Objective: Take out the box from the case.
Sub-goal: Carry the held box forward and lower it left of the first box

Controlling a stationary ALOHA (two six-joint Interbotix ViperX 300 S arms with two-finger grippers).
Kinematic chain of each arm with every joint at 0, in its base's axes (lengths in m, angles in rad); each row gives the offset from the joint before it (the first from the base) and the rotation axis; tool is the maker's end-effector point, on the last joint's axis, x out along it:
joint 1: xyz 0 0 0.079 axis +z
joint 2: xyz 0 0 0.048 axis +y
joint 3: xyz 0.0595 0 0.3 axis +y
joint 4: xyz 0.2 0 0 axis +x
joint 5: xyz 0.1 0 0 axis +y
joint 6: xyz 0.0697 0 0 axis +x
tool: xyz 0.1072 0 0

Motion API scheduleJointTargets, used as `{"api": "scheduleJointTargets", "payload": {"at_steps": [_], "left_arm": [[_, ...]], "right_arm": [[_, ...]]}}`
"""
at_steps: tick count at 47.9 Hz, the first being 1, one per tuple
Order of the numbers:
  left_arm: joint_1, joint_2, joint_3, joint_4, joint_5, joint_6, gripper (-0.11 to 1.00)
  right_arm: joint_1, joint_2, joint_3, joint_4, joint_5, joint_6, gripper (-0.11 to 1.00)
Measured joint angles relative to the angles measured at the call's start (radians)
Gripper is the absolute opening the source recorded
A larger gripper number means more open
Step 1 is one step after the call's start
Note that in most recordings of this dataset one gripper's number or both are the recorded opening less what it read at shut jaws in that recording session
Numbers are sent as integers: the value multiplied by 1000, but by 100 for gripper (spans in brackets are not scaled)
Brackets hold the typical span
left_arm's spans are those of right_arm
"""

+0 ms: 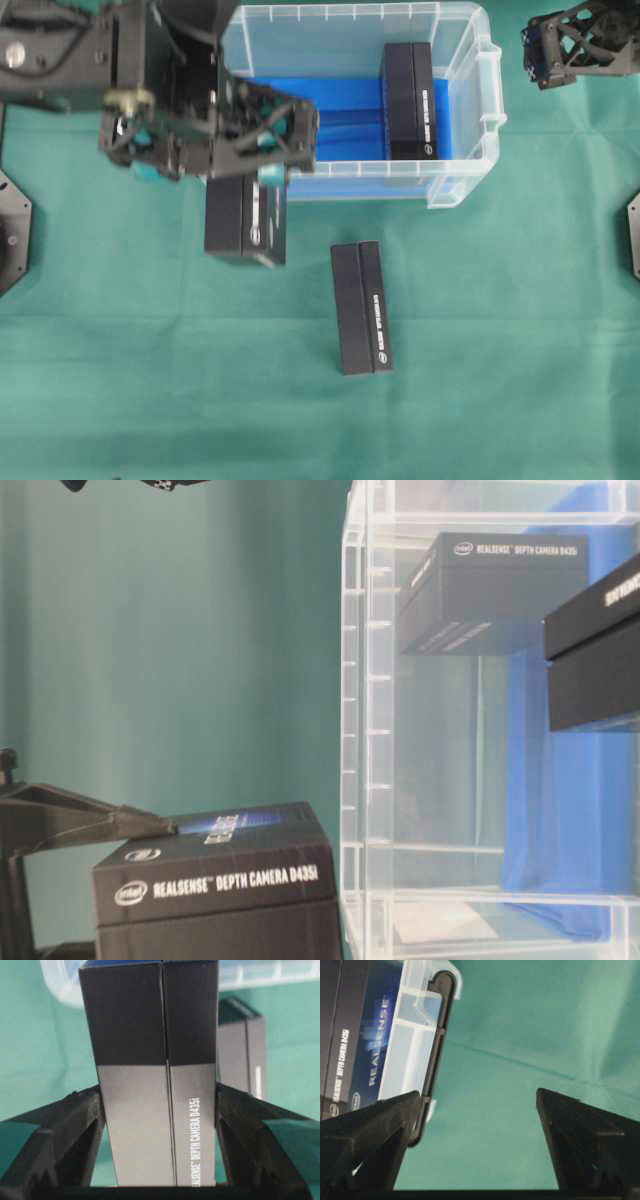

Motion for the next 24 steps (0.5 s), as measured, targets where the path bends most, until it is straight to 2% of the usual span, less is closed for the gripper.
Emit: {"api": "scheduleJointTargets", "payload": {"at_steps": [24], "left_arm": [[-204,0,0,3,-15,-239,61]], "right_arm": [[0,0,0,0,0,-25,93]]}}
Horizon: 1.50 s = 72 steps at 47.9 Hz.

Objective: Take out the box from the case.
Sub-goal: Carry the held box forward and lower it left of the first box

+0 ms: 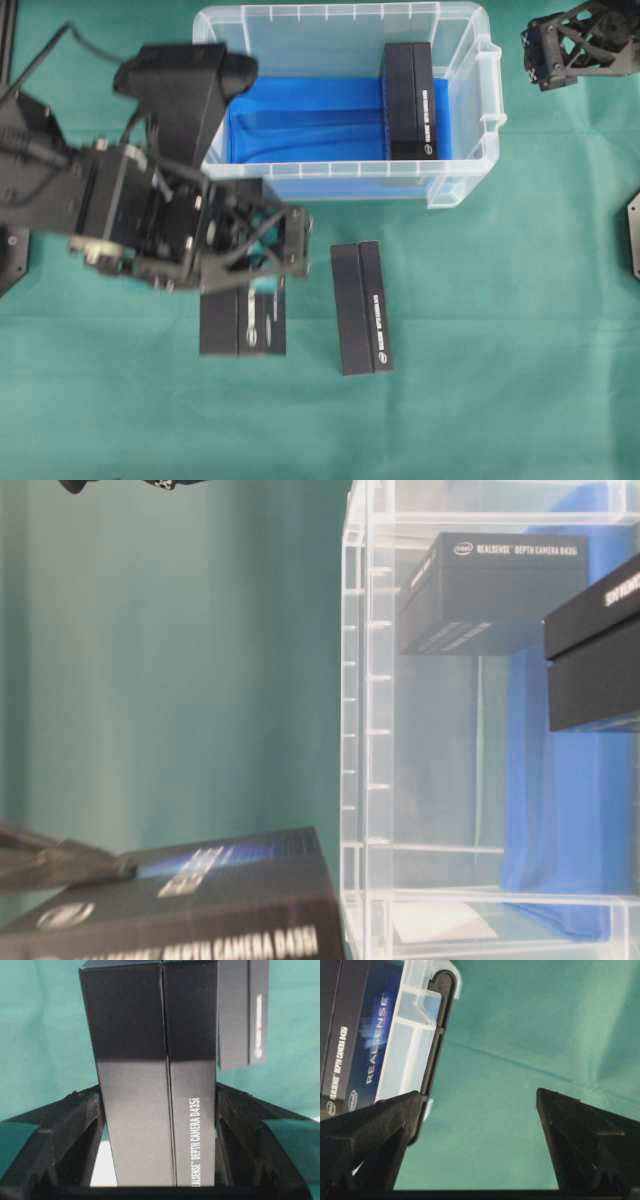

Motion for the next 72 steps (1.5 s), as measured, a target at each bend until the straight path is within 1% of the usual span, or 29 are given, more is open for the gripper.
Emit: {"api": "scheduleJointTargets", "payload": {"at_steps": [7,11,22,39,44,49,62,72], "left_arm": [[-48,0,0,3,-2,-46,61],[-64,2,0,11,-2,-43,61],[-64,3,0,32,0,-44,61],[-66,15,12,32,-6,-44,61],[-64,25,49,34,-26,-43,61],[-64,31,106,32,-69,-43,61],[-63,32,265,34,-230,-48,61],[-61,66,364,32,-367,-48,61]], "right_arm": [[0,0,0,0,0,-3,93],[0,0,0,0,0,-5,93],[2,0,0,0,0,-5,93],[8,0,0,0,0,-5,93],[8,0,0,0,0,-3,93],[8,0,2,0,2,-5,93],[8,-2,8,0,2,-5,93],[8,0,14,-2,2,-5,93]]}}
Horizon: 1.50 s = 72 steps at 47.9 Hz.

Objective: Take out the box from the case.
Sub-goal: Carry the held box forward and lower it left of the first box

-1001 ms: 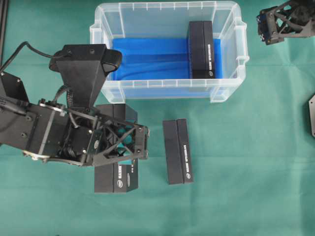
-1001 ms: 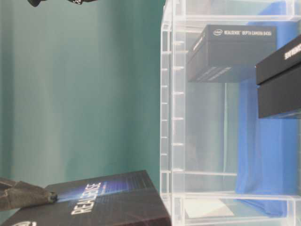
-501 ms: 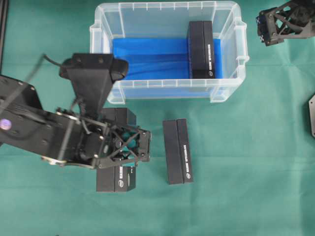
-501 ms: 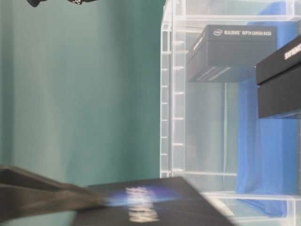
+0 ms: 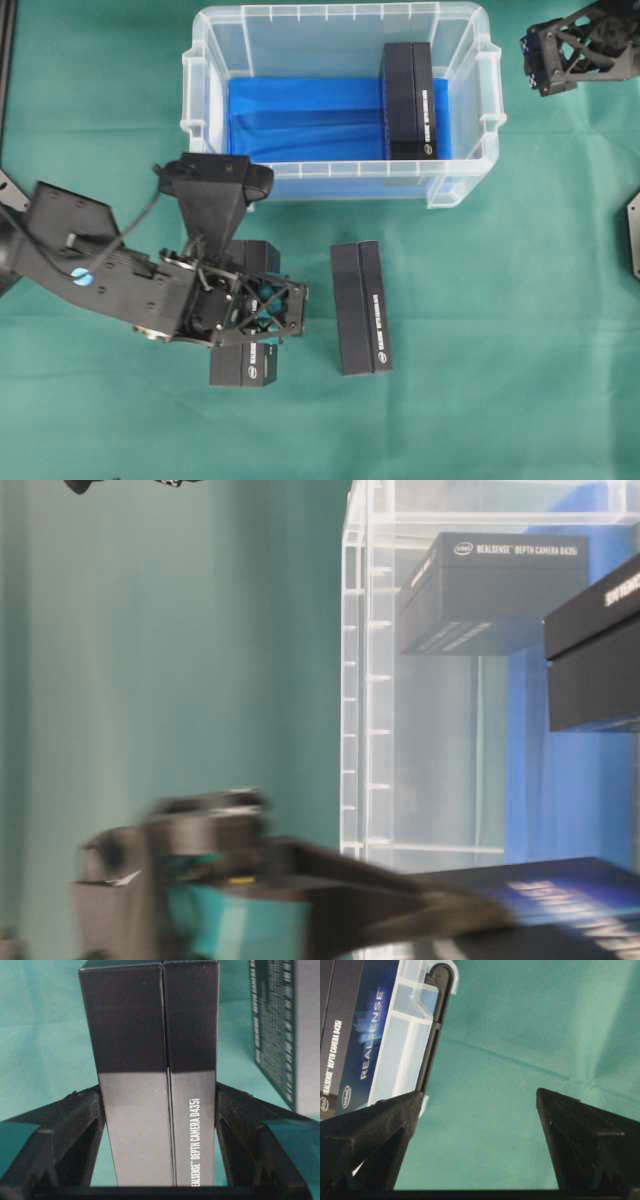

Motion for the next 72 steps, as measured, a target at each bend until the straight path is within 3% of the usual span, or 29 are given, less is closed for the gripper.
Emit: {"api": "scheduleJointTargets", "payload": {"at_steps": [33,43,72], "left_arm": [[8,43,72,2,-103,9,61],[8,43,72,0,-109,12,98],[8,43,64,-5,-106,11,99]], "right_arm": [[0,0,5,0,0,0,93],[2,-2,5,0,0,0,93],[2,-2,5,0,0,0,93]]}}
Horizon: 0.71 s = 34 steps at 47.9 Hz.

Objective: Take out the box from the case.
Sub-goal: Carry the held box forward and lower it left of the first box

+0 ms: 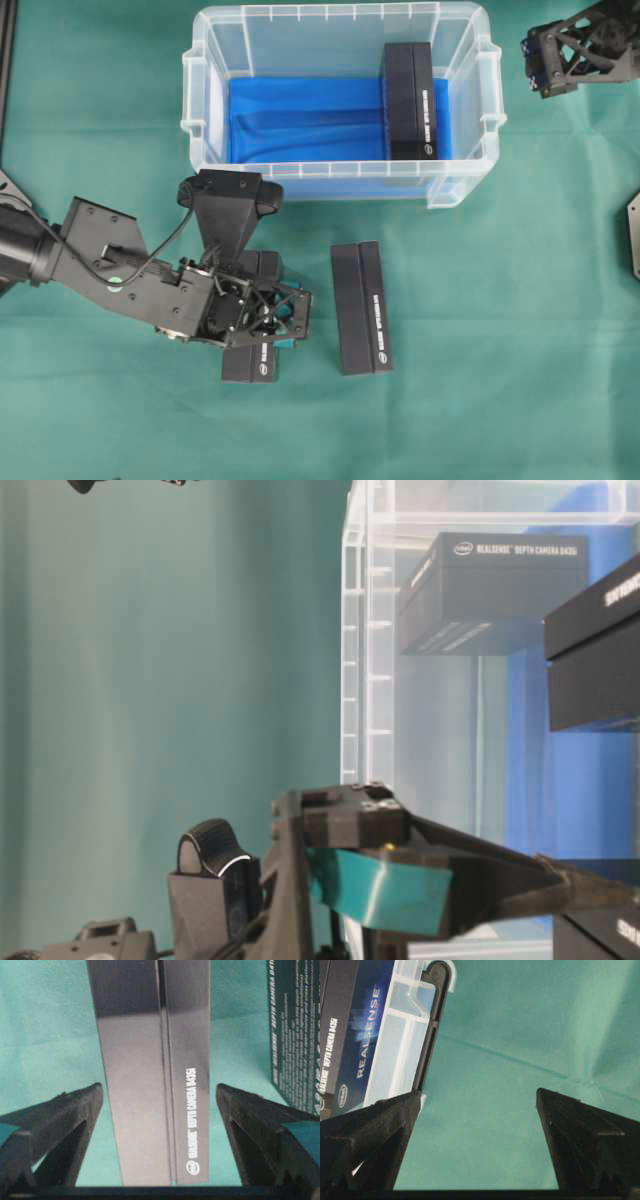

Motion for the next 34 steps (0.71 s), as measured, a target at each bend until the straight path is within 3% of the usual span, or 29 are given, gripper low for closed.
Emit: {"api": "scheduleJointTargets", "payload": {"at_steps": [16,34], "left_arm": [[6,-15,-81,-2,71,3,98],[20,-112,-270,-3,299,0,98]], "right_arm": [[0,2,0,0,0,-2,93],[0,2,0,0,0,-2,93]]}}
